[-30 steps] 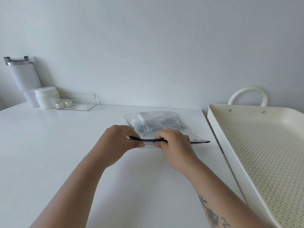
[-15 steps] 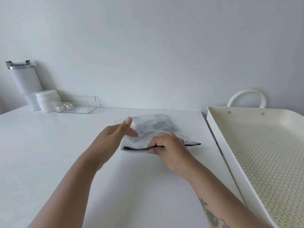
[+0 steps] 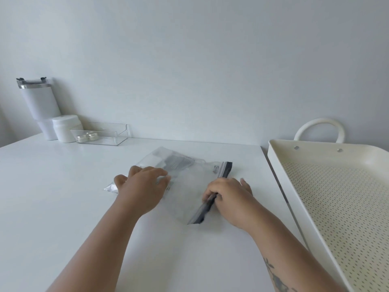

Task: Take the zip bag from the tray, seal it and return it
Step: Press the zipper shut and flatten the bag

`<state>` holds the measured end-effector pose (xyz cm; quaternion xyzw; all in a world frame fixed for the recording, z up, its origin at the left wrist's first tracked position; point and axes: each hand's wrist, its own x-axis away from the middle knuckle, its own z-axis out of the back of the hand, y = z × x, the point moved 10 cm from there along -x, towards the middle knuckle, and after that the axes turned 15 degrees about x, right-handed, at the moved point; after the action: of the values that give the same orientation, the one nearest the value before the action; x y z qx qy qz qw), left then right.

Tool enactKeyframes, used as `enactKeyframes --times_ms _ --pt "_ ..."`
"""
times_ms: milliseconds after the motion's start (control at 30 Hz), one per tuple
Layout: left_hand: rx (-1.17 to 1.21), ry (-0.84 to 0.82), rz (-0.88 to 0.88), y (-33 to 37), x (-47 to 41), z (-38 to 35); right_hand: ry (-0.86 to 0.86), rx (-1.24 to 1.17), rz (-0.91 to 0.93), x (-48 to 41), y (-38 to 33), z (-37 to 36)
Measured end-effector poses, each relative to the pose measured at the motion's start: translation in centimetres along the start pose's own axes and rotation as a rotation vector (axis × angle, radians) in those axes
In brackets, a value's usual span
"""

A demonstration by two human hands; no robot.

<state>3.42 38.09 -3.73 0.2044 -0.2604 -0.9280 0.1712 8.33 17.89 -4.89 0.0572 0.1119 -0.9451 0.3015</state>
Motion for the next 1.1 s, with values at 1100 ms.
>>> enactKeyframes --times_ms 1100 --pt "0.008 0.032 -0.034 3.5 1.4 0.5 0.017 0.215 -0.161 0.3 -1.2 1.3"
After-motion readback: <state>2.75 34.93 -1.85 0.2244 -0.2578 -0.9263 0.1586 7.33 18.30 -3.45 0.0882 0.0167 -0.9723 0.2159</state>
